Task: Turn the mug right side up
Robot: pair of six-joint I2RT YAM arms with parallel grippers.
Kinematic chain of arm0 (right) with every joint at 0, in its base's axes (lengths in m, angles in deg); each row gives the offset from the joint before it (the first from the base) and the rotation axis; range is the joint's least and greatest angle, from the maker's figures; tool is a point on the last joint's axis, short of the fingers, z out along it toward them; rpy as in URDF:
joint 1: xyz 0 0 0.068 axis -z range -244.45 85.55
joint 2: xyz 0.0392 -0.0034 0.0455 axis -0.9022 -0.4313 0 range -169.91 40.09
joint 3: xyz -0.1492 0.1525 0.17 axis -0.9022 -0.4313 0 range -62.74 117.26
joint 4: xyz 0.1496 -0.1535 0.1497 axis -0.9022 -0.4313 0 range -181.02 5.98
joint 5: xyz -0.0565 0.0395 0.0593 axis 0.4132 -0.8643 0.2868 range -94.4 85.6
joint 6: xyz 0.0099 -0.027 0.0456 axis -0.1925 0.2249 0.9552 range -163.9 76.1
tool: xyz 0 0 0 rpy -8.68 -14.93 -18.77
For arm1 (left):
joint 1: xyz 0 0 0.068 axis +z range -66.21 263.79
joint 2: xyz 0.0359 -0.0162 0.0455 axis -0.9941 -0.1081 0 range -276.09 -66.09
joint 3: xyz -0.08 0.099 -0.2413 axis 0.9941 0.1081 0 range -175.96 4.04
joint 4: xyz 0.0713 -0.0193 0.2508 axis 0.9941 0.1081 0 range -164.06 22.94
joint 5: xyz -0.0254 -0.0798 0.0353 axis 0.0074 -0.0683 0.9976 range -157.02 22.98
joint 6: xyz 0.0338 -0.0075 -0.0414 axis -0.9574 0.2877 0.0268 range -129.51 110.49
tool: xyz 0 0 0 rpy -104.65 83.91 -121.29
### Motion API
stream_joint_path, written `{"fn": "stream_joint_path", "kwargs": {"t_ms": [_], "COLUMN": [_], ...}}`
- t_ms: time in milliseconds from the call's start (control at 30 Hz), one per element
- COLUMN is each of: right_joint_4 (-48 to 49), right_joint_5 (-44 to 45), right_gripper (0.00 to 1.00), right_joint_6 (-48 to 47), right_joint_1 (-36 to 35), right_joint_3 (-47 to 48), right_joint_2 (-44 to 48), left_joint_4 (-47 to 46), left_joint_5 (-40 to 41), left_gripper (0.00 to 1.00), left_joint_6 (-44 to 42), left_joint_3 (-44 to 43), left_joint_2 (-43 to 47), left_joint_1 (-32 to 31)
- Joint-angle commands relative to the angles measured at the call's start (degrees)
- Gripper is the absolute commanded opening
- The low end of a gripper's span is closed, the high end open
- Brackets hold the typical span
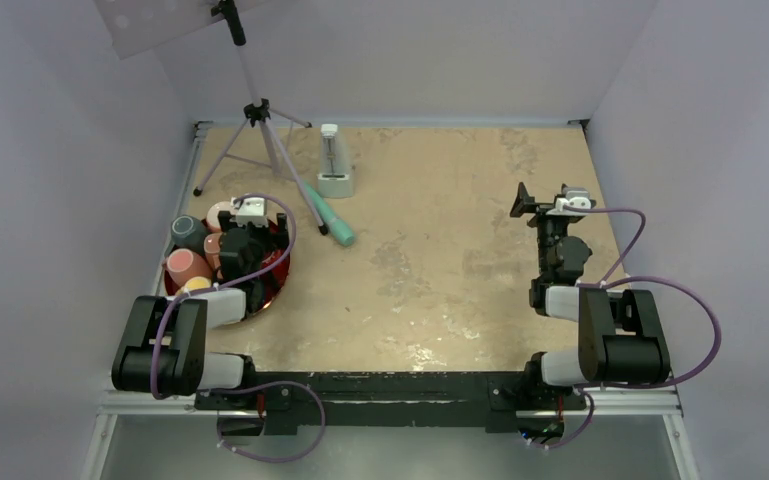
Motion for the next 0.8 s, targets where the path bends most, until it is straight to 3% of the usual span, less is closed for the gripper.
{"fn": "stream_joint_path", "kwargs": {"t_ms": [0,100,167,233,433,500,533,567,633,767], "right_joint_4": [2.37,2.36,-3.85,-11.48,-24.05,-27.46,-28.46,-29.39,-31.22,-37.89], "right_joint_5": [0.43,0.83,1.76,0.24,-9.04,-13.86,-15.75,-17.17,-17.64,-17.47], "right_gripper": [0.99,0.99,0.99,0.99,0.99,0.99,0.99,0.99,0.99,0.99], "right_joint_6": [-0.91,-0.3,0.42,0.01,-0.67,0.38,0.54,0.51,-0.72,-4.57], "right_joint_1": [-0.25,-0.24,-0.24,-0.29,-0.32,-0.72,-1.16,-2.11,-5.07,-10.96], "right_joint_3": [0.69,0.63,3.01,5.56,11.2,13.28,13.95,14.47,15.63,18.63], "right_joint_2": [0.74,1.25,4.44,9.26,19.74,22.08,23.22,24.19,25.7,26.62], "left_joint_4": [-3.51,-3.42,-3.6,4.79,53.14,73.09,84.73,101.86,119.91,130.66], "left_joint_5": [-0.4,-0.62,-1.77,-4.03,-33.17,-42.62,-46.99,-50.11,-46.58,-27.53], "left_gripper": [1.0,1.0,1.0,1.0,1.0,1.0,1.0,0.99,0.95,0.83], "left_joint_6": [-0.47,-0.55,-1.3,-1.84,-22.35,-36.14,-46.32,-62.73,-77.71,-93.05], "left_joint_3": [-0.5,-0.44,0.14,-1.48,-19.51,-27.79,-31.95,-36.22,-42.0,-44.2], "left_joint_2": [-0.12,-0.15,1.93,8.94,26.23,27.51,27.2,25.96,23.29,18.62], "left_joint_1": [0.52,0.52,0.52,0.52,0.36,0.19,-0.01,-0.91,-4.98,-11.87]}}
